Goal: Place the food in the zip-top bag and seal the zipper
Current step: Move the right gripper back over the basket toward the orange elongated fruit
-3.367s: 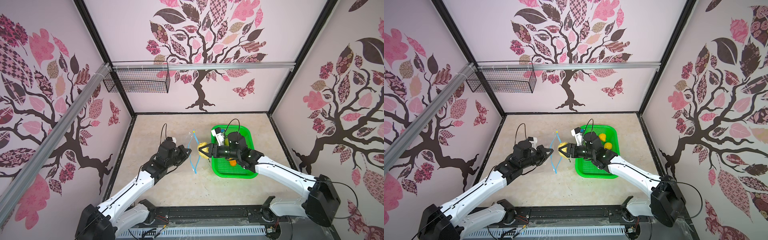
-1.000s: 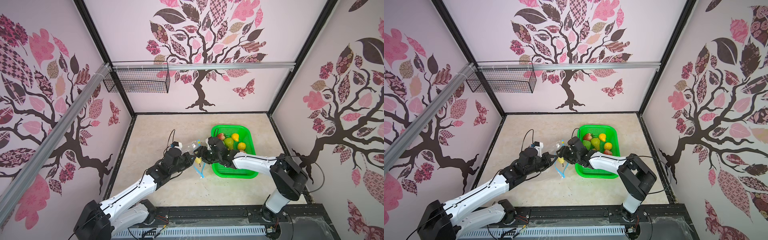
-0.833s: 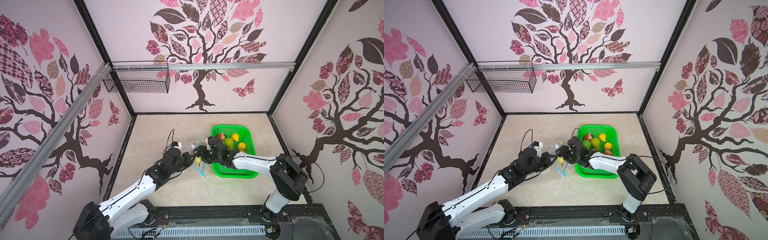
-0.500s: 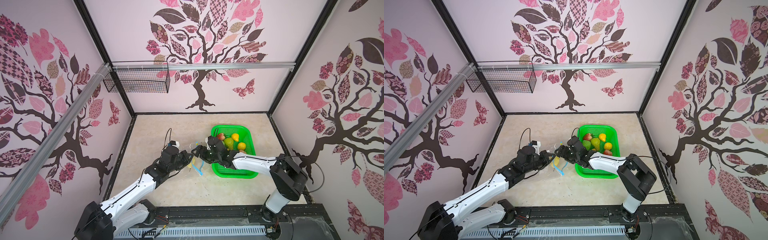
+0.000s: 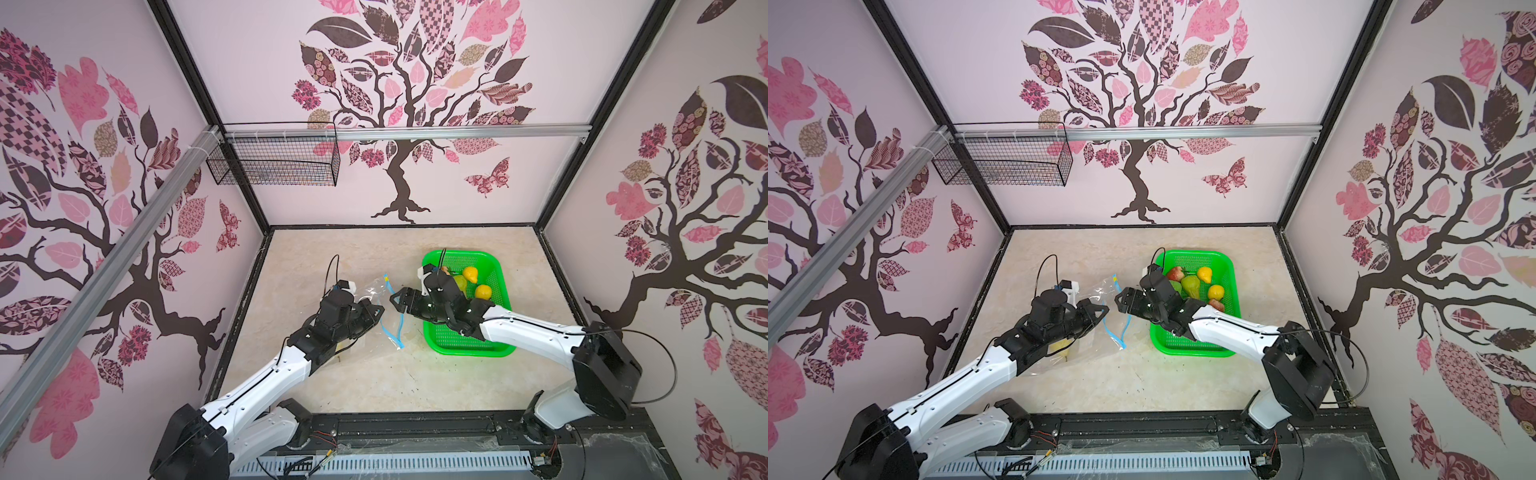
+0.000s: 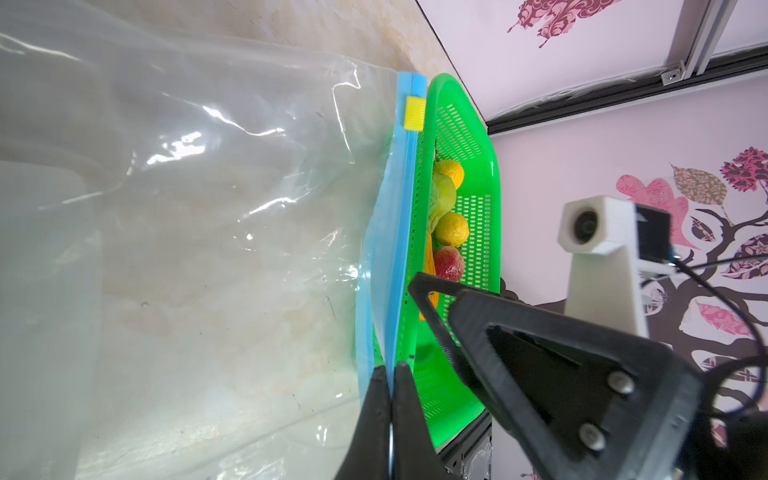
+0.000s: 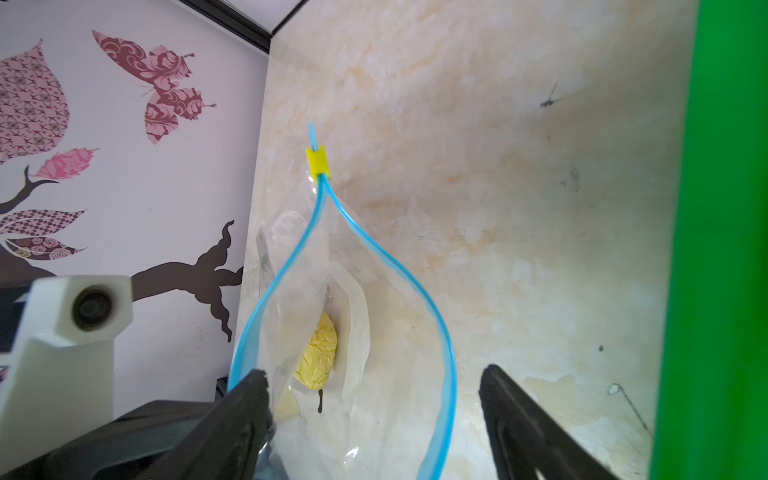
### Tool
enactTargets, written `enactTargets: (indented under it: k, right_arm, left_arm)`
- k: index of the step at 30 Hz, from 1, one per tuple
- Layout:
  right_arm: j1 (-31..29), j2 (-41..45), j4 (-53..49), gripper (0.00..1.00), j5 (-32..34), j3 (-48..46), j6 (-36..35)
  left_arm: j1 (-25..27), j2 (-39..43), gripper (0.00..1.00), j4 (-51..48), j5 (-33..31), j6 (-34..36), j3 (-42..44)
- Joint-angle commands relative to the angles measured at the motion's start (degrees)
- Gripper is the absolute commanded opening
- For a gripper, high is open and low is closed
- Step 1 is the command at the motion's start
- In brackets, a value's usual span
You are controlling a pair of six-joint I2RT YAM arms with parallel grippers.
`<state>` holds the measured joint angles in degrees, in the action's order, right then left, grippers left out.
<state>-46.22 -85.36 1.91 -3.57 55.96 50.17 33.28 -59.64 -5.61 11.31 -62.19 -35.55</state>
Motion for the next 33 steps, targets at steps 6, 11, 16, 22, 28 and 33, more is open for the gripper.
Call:
enactTargets:
  k: [6,11,16,22,28,33]
  right_arm:
    - [2.8,9.4,-11.9,0.86,8.3,3.4,-11.2]
    - [7.9,12.9,-21.4,0.88,10.2,3.8,-19.1]
    - [9.2,13.2,-31.6,0.91,18.2,4.7,-26.8]
    - [9.5,9.8,-37.4,0.92,24.1,4.1,-30.7]
    - [11.1,6.3,-36.0,0.92,22.8,1.3,-32.1]
    - [11.8,2.2,-33.0,0.92,19.1,-0.6,-33.2]
  left_arm:
    - [-0.5,-1.2,0.00,-1.5,0.9,6.0,-3.2]
    - [-0.4,-2.5,0.00,-5.4,2.0,11.1,-5.7]
    - [-0.4,-4.4,0.00,-7.7,2.9,13.7,-7.0]
    - [0.6,-7.4,0.00,-7.7,5.0,14.6,-7.9]
    - [5.2,-10.1,0.00,-9.0,3.7,15.4,-8.9]
    - [7.0,-12.3,0.00,-9.2,4.1,15.3,-9.6]
